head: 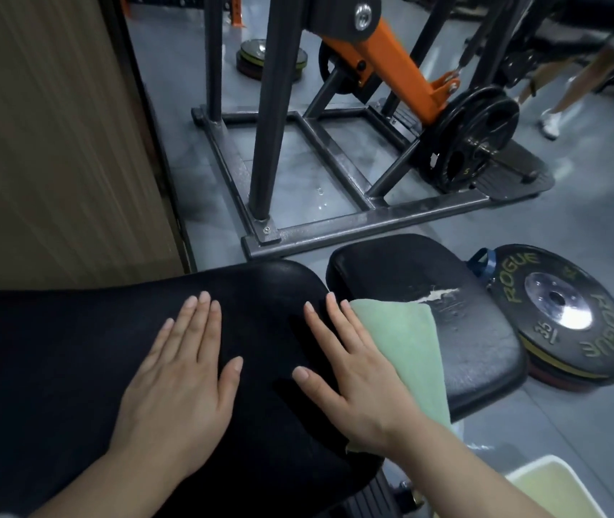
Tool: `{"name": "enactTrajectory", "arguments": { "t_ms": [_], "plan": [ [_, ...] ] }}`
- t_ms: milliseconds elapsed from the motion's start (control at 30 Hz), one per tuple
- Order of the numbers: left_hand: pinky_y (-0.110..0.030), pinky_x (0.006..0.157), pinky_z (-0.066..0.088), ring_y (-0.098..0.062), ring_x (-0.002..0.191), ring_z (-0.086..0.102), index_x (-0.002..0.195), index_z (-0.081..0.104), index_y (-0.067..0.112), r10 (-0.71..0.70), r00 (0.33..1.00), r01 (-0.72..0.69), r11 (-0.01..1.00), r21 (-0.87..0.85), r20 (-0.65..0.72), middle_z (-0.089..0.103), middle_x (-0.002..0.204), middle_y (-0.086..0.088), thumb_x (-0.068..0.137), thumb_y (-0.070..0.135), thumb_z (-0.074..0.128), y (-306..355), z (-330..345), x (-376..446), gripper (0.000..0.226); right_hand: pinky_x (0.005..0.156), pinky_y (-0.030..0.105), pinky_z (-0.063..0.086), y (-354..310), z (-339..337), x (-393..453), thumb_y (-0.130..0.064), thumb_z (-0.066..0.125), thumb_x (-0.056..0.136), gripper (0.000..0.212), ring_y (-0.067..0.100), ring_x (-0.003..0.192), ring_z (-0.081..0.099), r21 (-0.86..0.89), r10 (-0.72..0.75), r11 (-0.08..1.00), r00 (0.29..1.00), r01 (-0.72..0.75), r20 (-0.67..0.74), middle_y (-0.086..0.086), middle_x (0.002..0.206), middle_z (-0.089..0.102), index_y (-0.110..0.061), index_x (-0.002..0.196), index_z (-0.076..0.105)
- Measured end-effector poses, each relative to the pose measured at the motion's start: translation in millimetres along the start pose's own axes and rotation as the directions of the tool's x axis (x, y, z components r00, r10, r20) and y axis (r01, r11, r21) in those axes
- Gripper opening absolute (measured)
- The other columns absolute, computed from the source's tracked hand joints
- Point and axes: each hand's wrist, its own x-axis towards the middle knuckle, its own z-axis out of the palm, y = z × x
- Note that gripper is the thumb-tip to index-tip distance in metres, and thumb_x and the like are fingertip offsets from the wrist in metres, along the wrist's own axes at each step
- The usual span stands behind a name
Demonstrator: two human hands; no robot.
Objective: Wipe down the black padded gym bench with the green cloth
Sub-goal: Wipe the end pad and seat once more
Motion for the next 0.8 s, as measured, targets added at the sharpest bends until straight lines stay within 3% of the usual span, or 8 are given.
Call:
{"name": "enactTrajectory", "arguments": {
  "t_ms": [133,300,400,500,567,667,733,800],
  "plan": [
    [-0.021,0.109,-0.023,-0.007,0.141,-0.024,0.146,-0.016,0.015,0.053,0.994,-0.062,0.994,-0.091,-0.097,-0.022,0.154,0.003,0.075,0.054,-0.021,34.2,-1.6,29.3,0.081,0.112,0.013,-0.003,2.4,-3.8,17.1,-0.082,0.022,0.077,0.072,-0.006,0.14,-0.02,0.112,-0.012,0.994,0.999,0.016,-0.041,-0.02,0.155,-0.017,-0.057,0.139,-0.006],
    [-0.027,0.111,-0.021,-0.007,0.138,-0.03,0.147,-0.02,0.014,0.099,0.992,-0.103,0.994,-0.046,-0.082,-0.025,0.156,0.003,0.069,0.045,-0.025,56.1,14.3,55.6,0.084,0.109,0.01,0.02,7.7,-4.9,35.6,-0.065,0.036,0.088,0.063,-0.011,0.141,0.005,0.284,-0.02,0.958,0.995,0.047,-0.097,-0.013,0.159,-0.009,-0.057,0.138,-0.001],
    [-0.027,0.111,-0.021,-0.006,0.139,-0.03,0.149,-0.018,0.015,0.077,0.996,-0.08,0.996,-0.046,-0.048,-0.024,0.156,0.004,0.07,0.044,-0.024,57.4,14.0,55.8,0.084,0.087,-0.008,0.016,8.0,-8.0,49.5,-0.051,0.037,0.092,0.064,-0.014,0.128,0.014,0.321,-0.017,0.945,0.989,0.064,-0.147,-0.005,0.161,-0.002,-0.046,0.145,0.003],
    [-0.028,0.111,-0.019,-0.006,0.139,-0.028,0.15,-0.014,0.015,0.059,0.997,-0.061,0.997,-0.044,-0.044,-0.021,0.157,0.004,0.072,0.045,-0.021,58.4,11.2,56.7,0.084,0.085,-0.009,0.016,5.3,-10.8,68.1,-0.05,0.034,0.091,0.066,0.014,0.122,0.014,0.309,-0.032,0.947,0.985,0.084,-0.17,-0.003,0.162,0.0,-0.038,0.149,0.006],
    [-0.03,0.114,-0.01,-0.009,0.145,-0.011,0.152,0.005,0.011,0.056,0.995,-0.059,0.997,-0.045,-0.077,-0.001,0.16,0.0,0.081,0.045,-0.006,57.3,14.1,57.7,0.08,0.091,-0.007,0.014,4.9,-17.1,87.3,-0.051,0.033,0.091,0.065,0.006,0.132,0.023,0.291,-0.074,0.947,0.976,0.134,-0.207,-0.002,0.161,0.007,-0.036,0.15,0.012],
    [-0.037,0.11,0.016,-0.02,0.14,0.032,0.139,0.044,0.001,0.059,0.994,-0.063,0.997,-0.044,-0.09,0.041,0.147,-0.01,0.089,0.036,0.026,53.2,21.5,58.7,0.064,0.11,0.013,0.018,24.6,-43.3,110.7,-0.046,0.031,0.095,0.056,0.003,0.141,0.025,0.16,-0.065,0.979,0.938,0.126,-0.342,-0.001,0.154,0.031,-0.027,0.148,0.031],
    [-0.038,0.107,0.02,-0.022,0.137,0.038,0.136,0.048,0.001,0.075,0.992,-0.08,0.996,-0.041,-0.098,0.045,0.144,-0.01,0.09,0.035,0.03,52.6,25.5,60.0,0.061,0.114,0.026,0.021,49.9,-58.2,105.4,-0.034,0.033,0.099,0.049,0.015,0.14,0.03,-0.053,-0.061,0.997,0.952,0.047,-0.301,0.001,0.149,0.041,-0.018,0.145,0.039],
    [-0.038,0.107,0.021,-0.022,0.137,0.038,0.137,0.047,0.001,0.077,0.99,-0.081,0.996,-0.031,-0.118,0.044,0.145,-0.01,0.091,0.036,0.03,53.4,26.3,60.5,0.06,0.118,0.036,0.019,69.2,-59.1,89.0,-0.028,0.033,0.098,0.047,0.02,0.141,0.03,-0.268,-0.21,0.951,0.958,0.154,-0.196,0.004,0.147,0.044,-0.013,0.141,0.046]
  ]
}}
